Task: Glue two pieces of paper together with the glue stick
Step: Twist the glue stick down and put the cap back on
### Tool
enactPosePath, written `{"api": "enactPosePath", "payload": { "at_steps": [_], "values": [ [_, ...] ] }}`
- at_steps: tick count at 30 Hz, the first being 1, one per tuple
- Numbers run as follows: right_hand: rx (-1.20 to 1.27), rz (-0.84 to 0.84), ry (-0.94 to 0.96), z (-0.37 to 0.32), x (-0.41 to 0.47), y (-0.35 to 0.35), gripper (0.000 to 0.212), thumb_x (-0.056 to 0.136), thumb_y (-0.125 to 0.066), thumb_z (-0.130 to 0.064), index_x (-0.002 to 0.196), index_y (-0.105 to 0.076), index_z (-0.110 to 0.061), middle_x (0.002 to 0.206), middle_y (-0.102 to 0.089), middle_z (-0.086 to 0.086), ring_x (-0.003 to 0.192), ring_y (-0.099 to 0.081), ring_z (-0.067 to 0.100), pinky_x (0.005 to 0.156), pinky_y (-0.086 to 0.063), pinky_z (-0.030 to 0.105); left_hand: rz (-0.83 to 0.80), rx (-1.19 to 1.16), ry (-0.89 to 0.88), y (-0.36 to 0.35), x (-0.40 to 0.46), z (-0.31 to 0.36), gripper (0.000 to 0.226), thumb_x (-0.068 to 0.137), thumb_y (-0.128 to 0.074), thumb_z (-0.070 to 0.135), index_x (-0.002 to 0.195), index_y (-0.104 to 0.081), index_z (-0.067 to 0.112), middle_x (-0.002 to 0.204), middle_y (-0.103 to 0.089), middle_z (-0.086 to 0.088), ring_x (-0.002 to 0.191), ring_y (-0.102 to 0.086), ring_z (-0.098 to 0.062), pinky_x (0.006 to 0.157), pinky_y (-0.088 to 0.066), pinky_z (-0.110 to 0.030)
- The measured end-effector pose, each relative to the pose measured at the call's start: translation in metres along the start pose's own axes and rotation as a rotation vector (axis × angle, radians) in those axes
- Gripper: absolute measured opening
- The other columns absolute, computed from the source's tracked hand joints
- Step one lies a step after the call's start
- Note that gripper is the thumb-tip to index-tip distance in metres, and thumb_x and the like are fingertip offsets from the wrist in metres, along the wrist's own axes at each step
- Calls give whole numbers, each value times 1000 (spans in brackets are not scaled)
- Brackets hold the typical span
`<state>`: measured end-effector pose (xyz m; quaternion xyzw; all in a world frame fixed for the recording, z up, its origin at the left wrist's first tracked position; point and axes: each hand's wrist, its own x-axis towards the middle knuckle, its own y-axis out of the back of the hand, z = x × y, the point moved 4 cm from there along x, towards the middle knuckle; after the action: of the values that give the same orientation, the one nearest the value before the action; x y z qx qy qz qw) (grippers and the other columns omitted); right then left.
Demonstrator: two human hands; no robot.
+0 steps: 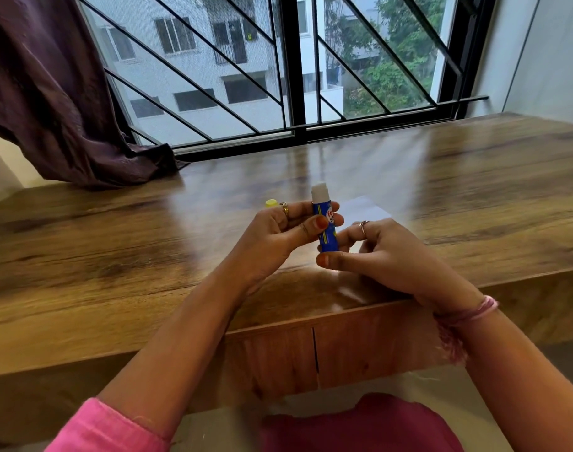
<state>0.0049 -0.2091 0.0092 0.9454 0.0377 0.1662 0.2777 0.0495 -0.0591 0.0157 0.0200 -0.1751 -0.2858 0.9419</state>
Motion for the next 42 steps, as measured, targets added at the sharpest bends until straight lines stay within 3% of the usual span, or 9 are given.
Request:
{"api": "enactPosePath", "payload": {
  "at_steps": [4,8,13,16,21,26,31,36,42],
  "values": [
    [-30,96,-95,5,6,-1,27,59,-84,-46,74,-75,-25,45,-53,-20,42,-46,-5,44,-30,10,7,9,1,0,1,0,31,86,-58,19,116,-63,11,110,-72,-4,107,-66,-18,92,-52,-29],
    [-111,160,-128,7,6,-4,30,57,-82,-52,70,-72,-27,57,-55,-12,47,-47,-7,53,-29,20,12,25,0,1,1,0,29,88,-57,16,116,-63,12,111,-71,-4,108,-66,-18,93,-51,-29],
    [-185,219,-117,4,4,-6,30,62,-79,-48,59,-54,-31,53,-55,-15,56,-49,-12,52,-30,23,-8,-3,-7,-1,2,0,34,87,-56,18,119,-61,8,110,-71,-5,107,-66,-19,89,-51,-24],
    [-220,182,-98,3,4,-8,30,65,-74,-52,65,-52,-32,64,-54,-12,56,-49,-10,52,-31,24,-8,-22,-7,-1,3,1,31,87,-57,17,117,-62,9,107,-72,-4,106,-67,-19,89,-52,-25],
    [-89,74,-36,6,4,-8,27,71,-73,-49,87,-71,-28,79,-56,-11,56,-50,-11,58,-29,20,-9,-39,16,0,2,-2,33,86,-58,18,117,-62,8,109,-72,-8,106,-66,-24,96,-51,-34],
    [-40,131,-72,7,5,-5,27,63,-81,-47,81,-75,-28,69,-57,-10,52,-49,-8,57,-29,21,-23,-15,33,-1,0,-1,32,86,-57,18,117,-63,10,109,-72,-4,107,-66,-20,96,-50,-30],
    [-183,220,-124,6,5,-4,35,54,-79,-58,66,-64,-28,66,-56,-9,54,-48,-2,54,-35,25,-9,-6,40,-2,1,-1,29,89,-56,12,117,-63,9,108,-72,-3,107,-66,-17,90,-51,-24],
    [-227,195,-81,5,5,-8,46,59,-71,-64,80,-66,-23,78,-54,-10,67,-51,2,60,-37,24,-6,3,36,-1,1,-1,34,87,-57,16,119,-61,6,112,-70,-5,109,-65,-19,93,-50,-26],
    [-112,65,-49,6,5,-7,28,71,-75,-45,89,-74,-24,83,-59,-8,55,-48,-12,57,-29,21,-6,40,45,-2,0,-2,33,90,-55,11,121,-60,4,114,-70,-7,111,-64,-19,101,-47,-33]
  ]
}}
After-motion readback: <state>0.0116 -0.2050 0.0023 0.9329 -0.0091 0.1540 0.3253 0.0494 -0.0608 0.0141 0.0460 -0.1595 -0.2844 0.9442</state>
